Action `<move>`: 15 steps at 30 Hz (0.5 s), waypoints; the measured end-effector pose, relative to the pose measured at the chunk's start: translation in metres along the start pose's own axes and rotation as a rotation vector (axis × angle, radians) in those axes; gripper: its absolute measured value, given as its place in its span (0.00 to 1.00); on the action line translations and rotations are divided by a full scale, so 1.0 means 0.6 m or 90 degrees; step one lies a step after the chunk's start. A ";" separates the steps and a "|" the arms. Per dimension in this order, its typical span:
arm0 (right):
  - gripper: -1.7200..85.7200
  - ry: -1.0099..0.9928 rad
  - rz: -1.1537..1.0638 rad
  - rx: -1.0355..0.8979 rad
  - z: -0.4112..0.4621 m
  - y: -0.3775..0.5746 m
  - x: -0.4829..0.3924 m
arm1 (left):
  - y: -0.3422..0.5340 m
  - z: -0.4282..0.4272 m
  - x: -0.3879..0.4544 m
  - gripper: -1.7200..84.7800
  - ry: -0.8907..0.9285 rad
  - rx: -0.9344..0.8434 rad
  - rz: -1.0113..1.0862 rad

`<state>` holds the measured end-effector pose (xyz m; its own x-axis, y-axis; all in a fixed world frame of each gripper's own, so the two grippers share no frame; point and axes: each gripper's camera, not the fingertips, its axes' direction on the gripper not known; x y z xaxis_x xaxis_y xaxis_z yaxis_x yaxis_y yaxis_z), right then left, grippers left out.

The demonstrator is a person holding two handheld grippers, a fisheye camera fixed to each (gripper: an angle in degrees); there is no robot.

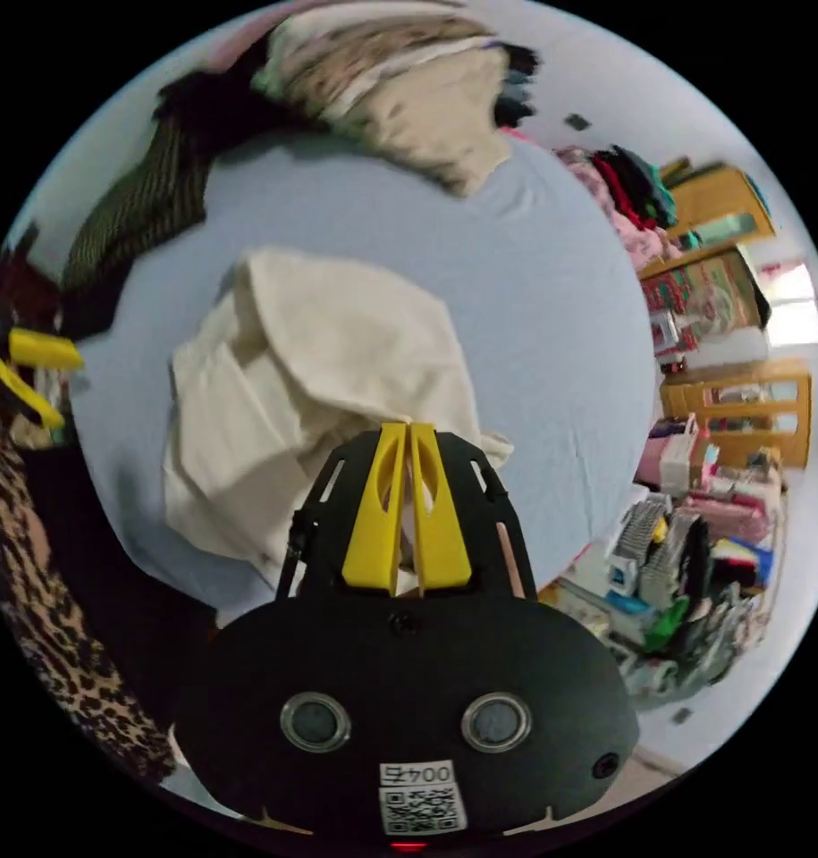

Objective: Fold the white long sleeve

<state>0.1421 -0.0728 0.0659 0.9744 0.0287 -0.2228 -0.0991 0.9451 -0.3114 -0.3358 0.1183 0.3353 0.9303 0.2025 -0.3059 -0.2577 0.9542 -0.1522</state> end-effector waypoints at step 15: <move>0.01 -0.291 0.178 0.533 -0.478 0.237 0.160 | -0.089 -0.039 0.073 0.21 -0.004 0.015 0.097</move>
<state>0.1634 -0.0291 -0.2645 0.9394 0.2419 0.2429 -0.3340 0.8054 0.4897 -0.2872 0.0712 0.3079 0.8824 0.3473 -0.3174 -0.3904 0.9170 -0.0818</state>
